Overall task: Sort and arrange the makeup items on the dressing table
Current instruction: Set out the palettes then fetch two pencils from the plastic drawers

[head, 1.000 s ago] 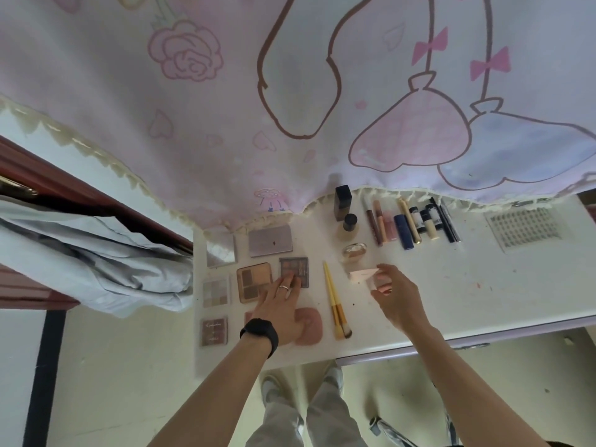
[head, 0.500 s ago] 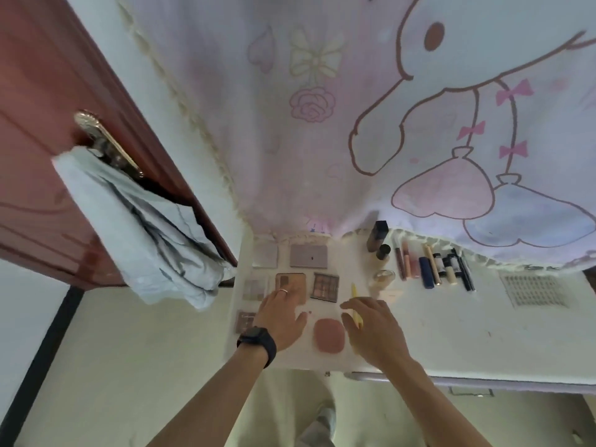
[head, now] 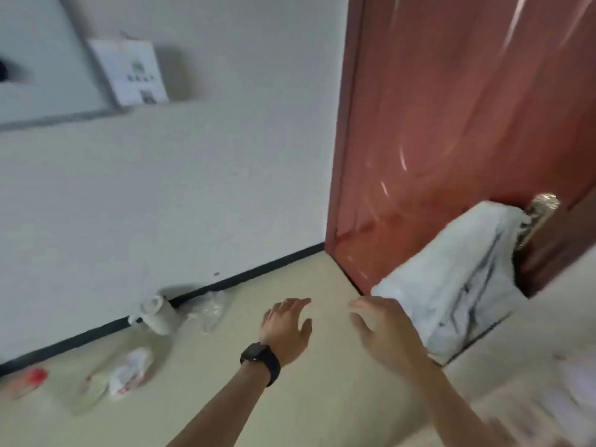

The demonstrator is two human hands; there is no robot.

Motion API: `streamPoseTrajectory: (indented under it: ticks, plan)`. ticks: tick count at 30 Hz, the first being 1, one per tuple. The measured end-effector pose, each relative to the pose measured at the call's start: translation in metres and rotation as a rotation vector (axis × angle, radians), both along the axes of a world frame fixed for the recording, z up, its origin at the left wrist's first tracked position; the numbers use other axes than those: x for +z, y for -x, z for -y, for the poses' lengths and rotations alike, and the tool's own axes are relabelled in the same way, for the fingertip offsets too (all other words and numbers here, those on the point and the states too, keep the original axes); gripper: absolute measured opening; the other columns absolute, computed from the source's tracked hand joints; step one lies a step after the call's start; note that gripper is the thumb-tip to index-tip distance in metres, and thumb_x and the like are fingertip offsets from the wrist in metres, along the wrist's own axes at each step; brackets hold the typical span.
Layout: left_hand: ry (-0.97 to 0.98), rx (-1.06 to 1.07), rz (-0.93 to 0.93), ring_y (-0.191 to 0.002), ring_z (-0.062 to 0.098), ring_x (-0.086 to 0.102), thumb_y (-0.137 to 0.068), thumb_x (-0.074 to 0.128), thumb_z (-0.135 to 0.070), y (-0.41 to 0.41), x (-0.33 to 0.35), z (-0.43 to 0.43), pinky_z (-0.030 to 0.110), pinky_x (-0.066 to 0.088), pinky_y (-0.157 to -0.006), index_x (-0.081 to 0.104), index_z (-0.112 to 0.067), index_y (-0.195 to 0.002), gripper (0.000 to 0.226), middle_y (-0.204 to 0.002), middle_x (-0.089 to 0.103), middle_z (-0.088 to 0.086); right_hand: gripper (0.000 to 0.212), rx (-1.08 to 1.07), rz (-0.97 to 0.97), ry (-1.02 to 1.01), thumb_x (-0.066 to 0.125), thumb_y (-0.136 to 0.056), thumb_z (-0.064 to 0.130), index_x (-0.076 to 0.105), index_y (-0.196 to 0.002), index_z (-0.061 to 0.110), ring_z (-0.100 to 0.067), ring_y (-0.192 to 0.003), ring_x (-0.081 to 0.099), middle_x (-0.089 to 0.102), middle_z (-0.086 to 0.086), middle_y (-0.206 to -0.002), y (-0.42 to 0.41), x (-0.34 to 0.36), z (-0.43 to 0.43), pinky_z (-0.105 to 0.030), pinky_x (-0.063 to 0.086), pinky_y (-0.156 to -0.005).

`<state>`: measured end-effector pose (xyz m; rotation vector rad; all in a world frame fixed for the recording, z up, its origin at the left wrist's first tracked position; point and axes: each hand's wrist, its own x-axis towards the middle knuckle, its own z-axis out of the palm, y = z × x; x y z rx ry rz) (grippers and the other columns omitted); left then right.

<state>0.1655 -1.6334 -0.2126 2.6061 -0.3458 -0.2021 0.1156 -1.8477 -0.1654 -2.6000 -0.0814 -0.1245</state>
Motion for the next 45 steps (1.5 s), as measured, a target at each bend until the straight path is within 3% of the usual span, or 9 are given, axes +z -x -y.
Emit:
streamPoseTrajectory:
  ticks: [4, 7, 10, 19, 24, 36, 45]
  plan:
    - [0.013, 0.317, 0.029, -0.136, 0.017, 0.039, -0.098, 0.047, -0.039, 0.001, 0.013, -0.167, 0.034, 0.027, -0.113, 0.042, -0.037, -0.145, 0.047, -0.148, 0.047, -0.007, 0.025, 0.248, 0.049, 0.055, 0.064, -0.095, 0.024, 0.074, -0.118, 0.019, -0.02, -0.116, 0.062, 0.072, 0.007, -0.117, -0.059, 0.022, -0.16, -0.034, 0.049, -0.099]
    - [0.037, 0.549, 0.069, -0.133, 0.02, 0.042, -0.097, 0.047, -0.039, 0.02, 0.027, -0.276, 0.035, 0.03, -0.11, 0.044, -0.037, -0.143, 0.046, -0.144, 0.051, -0.006, 0.026, 0.434, 0.058, 0.051, 0.062, -0.096, 0.029, 0.072, -0.12, 0.027, -0.017, -0.121, 0.056, 0.069, 0.011, -0.121, -0.081, 0.038, -0.274, -0.027, 0.042, -0.102]
    - [0.044, 0.749, 0.123, -0.134, 0.018, 0.043, -0.097, 0.049, -0.038, 0.049, 0.046, -0.372, 0.033, 0.031, -0.109, 0.047, -0.035, -0.142, 0.045, -0.143, 0.052, -0.007, 0.023, 0.625, 0.05, 0.02, 0.062, -0.096, 0.031, 0.071, -0.117, 0.032, -0.013, -0.121, 0.051, 0.068, 0.017, -0.119, -0.088, 0.058, -0.381, -0.023, 0.042, -0.096]
    - [-0.024, 1.283, 0.289, -0.129, 0.02, 0.047, -0.096, 0.052, -0.034, 0.154, 0.103, -0.594, 0.036, 0.033, -0.11, 0.053, -0.033, -0.138, 0.043, -0.133, 0.059, -0.005, 0.026, 1.146, 0.117, -0.006, 0.06, -0.097, 0.037, 0.067, -0.121, 0.035, -0.013, -0.125, 0.047, 0.065, 0.019, -0.125, -0.08, 0.104, -0.668, -0.032, 0.043, -0.098]
    - [-0.113, 1.543, 0.36, -0.129, 0.019, 0.046, -0.096, 0.053, -0.036, 0.208, 0.143, -0.699, 0.033, 0.032, -0.109, 0.052, -0.035, -0.138, 0.042, -0.138, 0.056, -0.006, 0.027, 1.41, 0.185, -0.082, 0.059, -0.097, 0.036, 0.067, -0.123, 0.032, -0.018, -0.121, 0.051, 0.067, 0.013, -0.124, -0.061, 0.135, -0.825, -0.035, 0.046, -0.097]
    - [-0.287, 2.137, 0.482, -0.127, 0.016, 0.048, -0.094, 0.06, -0.029, 0.41, 0.186, -0.846, 0.032, 0.035, -0.109, 0.057, -0.03, -0.137, 0.043, -0.134, 0.058, -0.005, 0.034, 1.942, 0.143, -0.18, 0.062, -0.096, 0.035, 0.063, -0.13, 0.029, -0.021, -0.125, 0.05, 0.066, 0.006, -0.127, 0.106, 0.161, -1.115, -0.036, 0.041, -0.104]
    - [-0.299, 2.276, 0.509, -0.129, 0.015, 0.048, -0.094, 0.062, -0.028, 0.587, 0.186, -0.989, 0.032, 0.038, -0.109, 0.058, -0.031, -0.135, 0.042, -0.131, 0.06, -0.007, 0.033, 2.077, 0.028, -0.222, 0.058, -0.097, 0.042, 0.061, -0.129, 0.037, -0.013, -0.128, 0.047, 0.065, 0.014, -0.124, 0.287, 0.144, -1.288, -0.037, 0.04, -0.107]
